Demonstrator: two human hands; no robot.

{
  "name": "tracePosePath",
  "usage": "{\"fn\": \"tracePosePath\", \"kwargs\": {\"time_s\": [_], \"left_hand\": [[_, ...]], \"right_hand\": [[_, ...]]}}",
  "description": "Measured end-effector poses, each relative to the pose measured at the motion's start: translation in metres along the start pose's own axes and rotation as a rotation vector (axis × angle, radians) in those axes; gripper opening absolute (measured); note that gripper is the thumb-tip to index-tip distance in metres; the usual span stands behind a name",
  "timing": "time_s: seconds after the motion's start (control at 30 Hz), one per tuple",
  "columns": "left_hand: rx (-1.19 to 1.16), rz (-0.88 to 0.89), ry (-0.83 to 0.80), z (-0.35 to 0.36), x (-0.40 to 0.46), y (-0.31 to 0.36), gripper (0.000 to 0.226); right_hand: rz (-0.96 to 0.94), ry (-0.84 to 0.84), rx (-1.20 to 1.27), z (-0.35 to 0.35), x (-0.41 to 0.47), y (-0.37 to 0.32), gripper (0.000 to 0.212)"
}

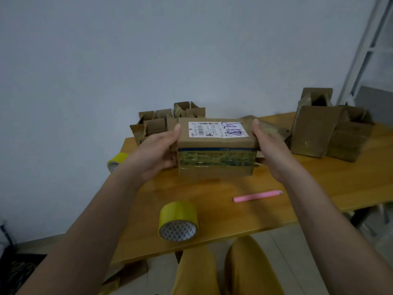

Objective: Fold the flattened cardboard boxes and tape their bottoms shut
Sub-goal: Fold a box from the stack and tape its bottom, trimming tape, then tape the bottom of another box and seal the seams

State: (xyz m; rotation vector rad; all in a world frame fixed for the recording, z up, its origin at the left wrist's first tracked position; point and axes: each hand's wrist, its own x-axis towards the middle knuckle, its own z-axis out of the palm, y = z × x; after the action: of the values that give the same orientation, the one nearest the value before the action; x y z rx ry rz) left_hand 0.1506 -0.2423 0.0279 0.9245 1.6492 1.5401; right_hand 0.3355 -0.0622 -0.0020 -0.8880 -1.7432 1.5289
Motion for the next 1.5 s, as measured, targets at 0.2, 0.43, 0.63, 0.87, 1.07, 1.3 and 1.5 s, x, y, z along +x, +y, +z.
{"fn": "tracePosePath", "kwargs": {"time_s": [0.2,0.43,0.63,0.87,1.07,1.3,1.5], "left_hand": [[0.018,0.065,0.035,0.03,0.023,0.018,0.038],[0.109,0.055,-0.091,0.065,0.071,0.029,0.07],[0.025,-0.014,-0.156,0.082,0.123,0.023,0.059],[0.259,-0.022,-0.208,0.106,0.158,-0.003,0.032],[0.27,0.063,-0.09,0.109,0.177,0.001,0.03],[0.597,0.308,-0.046,0.116,0.197,0.001,0.028],[0.6,0.447,0.125,0.123,0.215,0.002,0.015]], "right_hand": [[-0.149,0.233,0.061,-0.024,0.015,0.011,0.034],[-0.102,0.35,0.111,-0.048,0.06,0.023,0.045],[-0.05,0.266,0.134,-0.05,0.094,0.037,0.055],[-0.062,0.145,0.046,-0.038,0.107,0.051,0.062],[-0.306,0.078,-0.071,-0.053,0.115,0.063,0.047],[-0.381,0.215,-0.084,-0.066,0.127,0.062,0.032],[-0.406,0.32,-0.056,-0.063,0.151,0.064,0.025]]}}
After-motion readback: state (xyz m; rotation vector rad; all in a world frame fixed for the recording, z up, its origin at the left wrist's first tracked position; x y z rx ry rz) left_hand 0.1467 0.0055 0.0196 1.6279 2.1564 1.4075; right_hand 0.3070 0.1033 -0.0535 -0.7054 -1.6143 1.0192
